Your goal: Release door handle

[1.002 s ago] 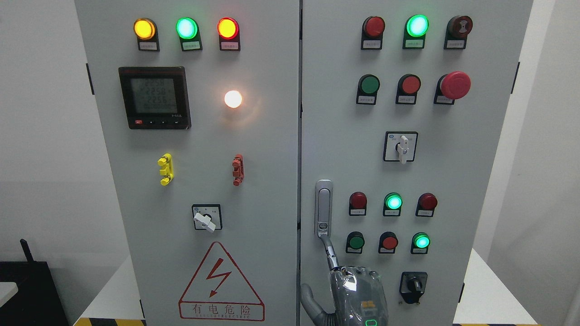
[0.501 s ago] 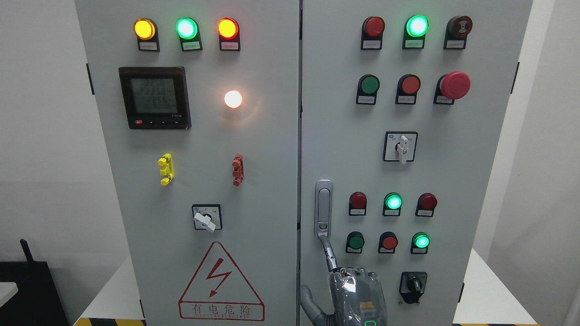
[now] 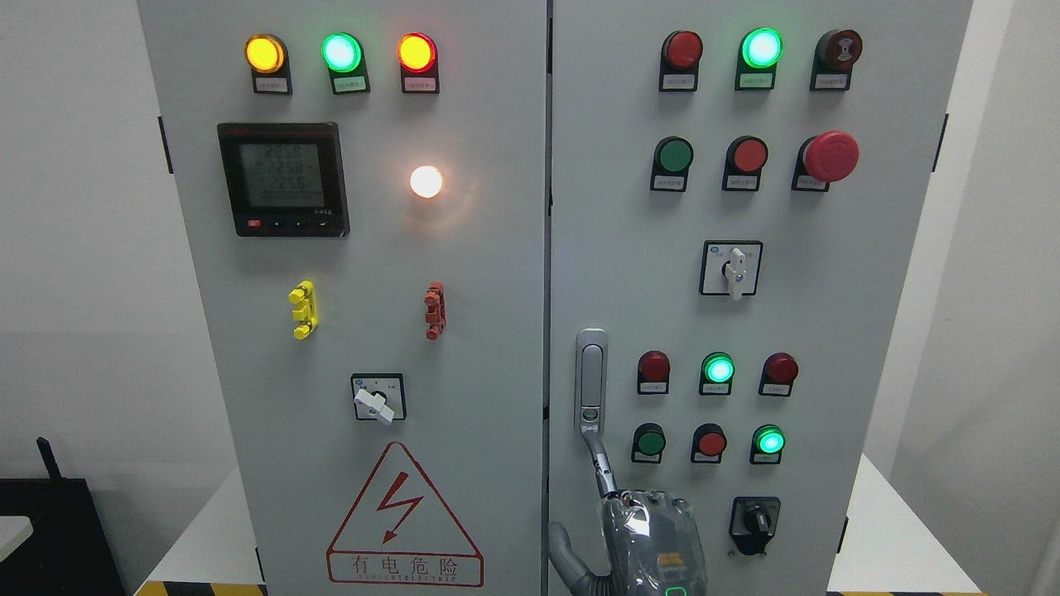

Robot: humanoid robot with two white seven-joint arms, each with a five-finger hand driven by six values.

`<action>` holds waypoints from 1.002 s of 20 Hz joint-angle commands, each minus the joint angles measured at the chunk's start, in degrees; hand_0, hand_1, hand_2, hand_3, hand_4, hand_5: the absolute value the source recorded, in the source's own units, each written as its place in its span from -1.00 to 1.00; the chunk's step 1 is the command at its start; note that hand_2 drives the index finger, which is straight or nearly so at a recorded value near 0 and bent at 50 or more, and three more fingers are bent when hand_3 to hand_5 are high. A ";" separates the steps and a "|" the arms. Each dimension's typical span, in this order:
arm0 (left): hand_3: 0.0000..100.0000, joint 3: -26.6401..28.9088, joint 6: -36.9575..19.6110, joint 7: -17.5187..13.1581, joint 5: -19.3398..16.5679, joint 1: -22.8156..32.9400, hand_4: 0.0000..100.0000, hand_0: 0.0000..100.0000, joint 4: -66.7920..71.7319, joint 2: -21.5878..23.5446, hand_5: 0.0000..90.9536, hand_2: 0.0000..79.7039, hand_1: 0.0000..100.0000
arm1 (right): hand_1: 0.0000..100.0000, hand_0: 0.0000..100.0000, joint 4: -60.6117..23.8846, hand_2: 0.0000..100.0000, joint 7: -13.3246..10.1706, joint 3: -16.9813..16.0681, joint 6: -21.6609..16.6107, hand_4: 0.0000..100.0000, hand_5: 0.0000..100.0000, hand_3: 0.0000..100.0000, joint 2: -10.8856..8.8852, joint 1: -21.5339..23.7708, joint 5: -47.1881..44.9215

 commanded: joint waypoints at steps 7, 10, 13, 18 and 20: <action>-1.00 -0.70 -0.04 -0.02 0.00 -0.09 -1.00 -0.76 0.00 0.00 -1.00 -1.00 -0.22 | -0.32 -0.19 0.53 -1.00 0.04 -0.07 0.13 1.00 1.00 1.00 0.11 0.16 -0.01; -1.00 -0.70 -0.04 -0.02 0.00 -0.09 -1.00 -0.76 0.00 0.00 -1.00 -1.00 -0.22 | -0.32 -0.19 0.44 -1.00 -0.13 0.02 0.04 1.00 1.00 1.00 0.37 0.07 -0.01; -1.00 -0.70 -0.04 -0.02 0.00 -0.09 -1.00 -0.76 0.00 0.00 -1.00 -1.00 -0.22 | -0.32 -0.19 0.27 -1.00 -0.48 -0.07 0.04 1.00 1.00 1.00 0.55 0.07 -0.10; -1.00 -0.70 -0.04 -0.02 0.00 -0.09 -1.00 -0.76 0.00 0.00 -1.00 -1.00 -0.22 | -0.32 -0.19 0.09 -1.00 -0.75 -0.07 0.04 1.00 1.00 1.00 0.55 -0.02 -0.19; -1.00 -0.70 0.05 -0.02 0.00 -0.09 -1.00 -0.76 0.00 0.00 -1.00 -1.00 -0.22 | -0.32 -0.19 -0.26 -1.00 -0.83 -0.07 0.04 1.00 1.00 1.00 0.55 -0.02 -0.19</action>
